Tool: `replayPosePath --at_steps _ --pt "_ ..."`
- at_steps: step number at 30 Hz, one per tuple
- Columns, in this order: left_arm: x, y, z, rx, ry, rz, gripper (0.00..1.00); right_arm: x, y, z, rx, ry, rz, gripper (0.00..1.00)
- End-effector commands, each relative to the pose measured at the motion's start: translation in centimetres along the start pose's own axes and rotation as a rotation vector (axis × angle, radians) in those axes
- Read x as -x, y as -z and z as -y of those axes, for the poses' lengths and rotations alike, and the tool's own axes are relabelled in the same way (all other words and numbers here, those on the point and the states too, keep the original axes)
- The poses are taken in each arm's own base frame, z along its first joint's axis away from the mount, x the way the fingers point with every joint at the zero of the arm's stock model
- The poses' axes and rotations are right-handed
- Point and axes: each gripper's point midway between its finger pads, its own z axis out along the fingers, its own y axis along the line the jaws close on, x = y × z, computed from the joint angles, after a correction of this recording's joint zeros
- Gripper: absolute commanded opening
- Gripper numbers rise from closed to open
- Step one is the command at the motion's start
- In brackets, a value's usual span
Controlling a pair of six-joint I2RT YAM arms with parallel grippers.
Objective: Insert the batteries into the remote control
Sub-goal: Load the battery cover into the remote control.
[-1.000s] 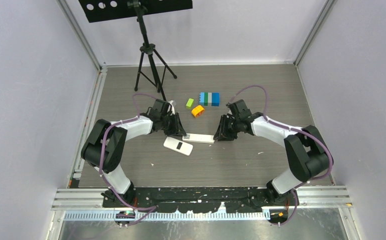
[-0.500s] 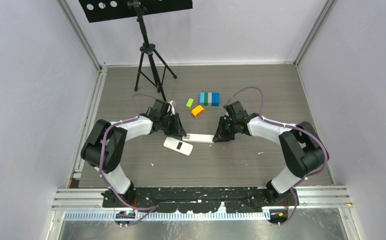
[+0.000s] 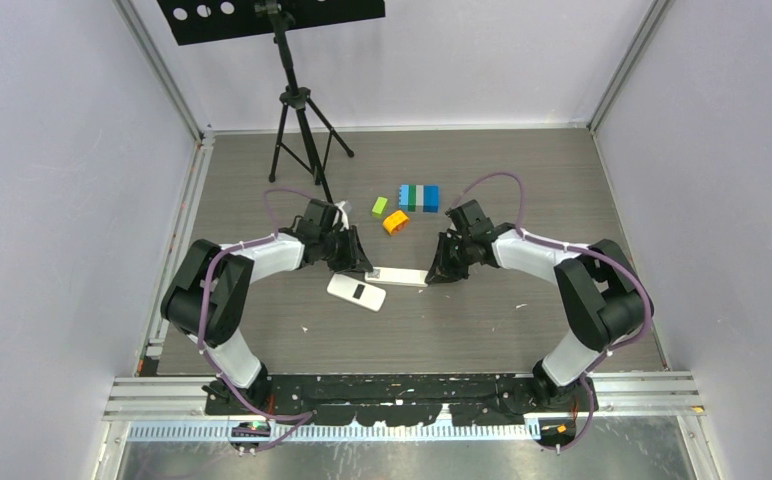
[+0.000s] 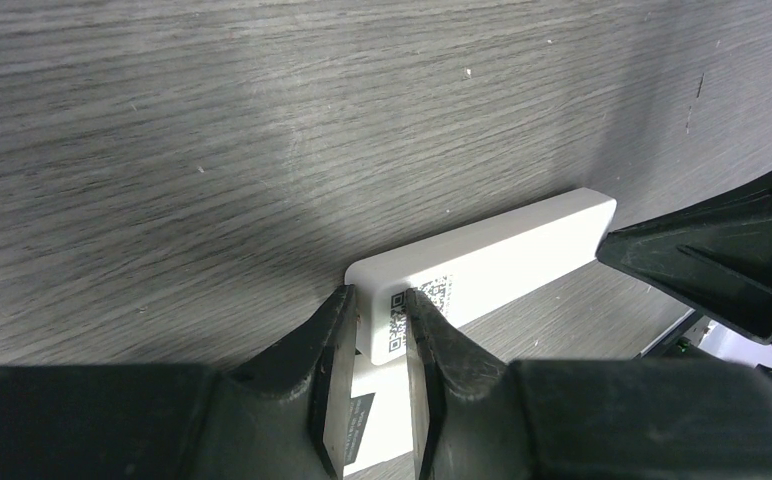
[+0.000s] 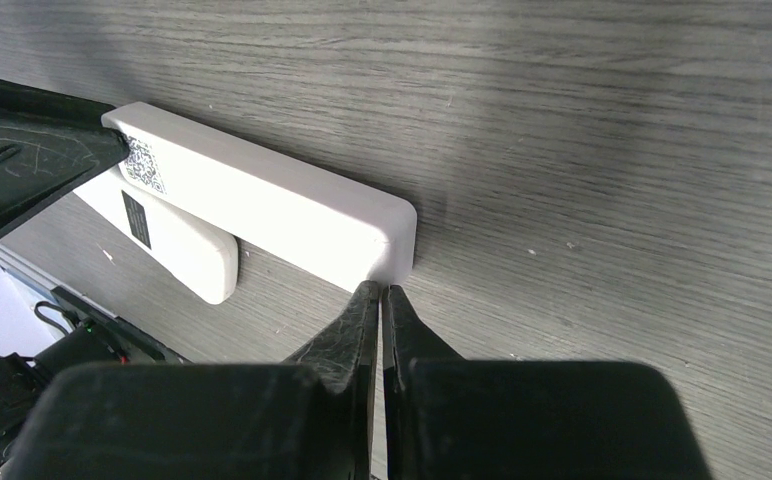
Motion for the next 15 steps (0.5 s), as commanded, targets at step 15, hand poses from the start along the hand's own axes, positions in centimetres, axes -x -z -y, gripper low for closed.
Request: replayPosePath --at_steps 15 --pt "0.4 0.0 1.0 -0.023 -0.005 0.026 0.26 1.9 -1.6 -3.4 -0.002 0.029 0.03 0.07"
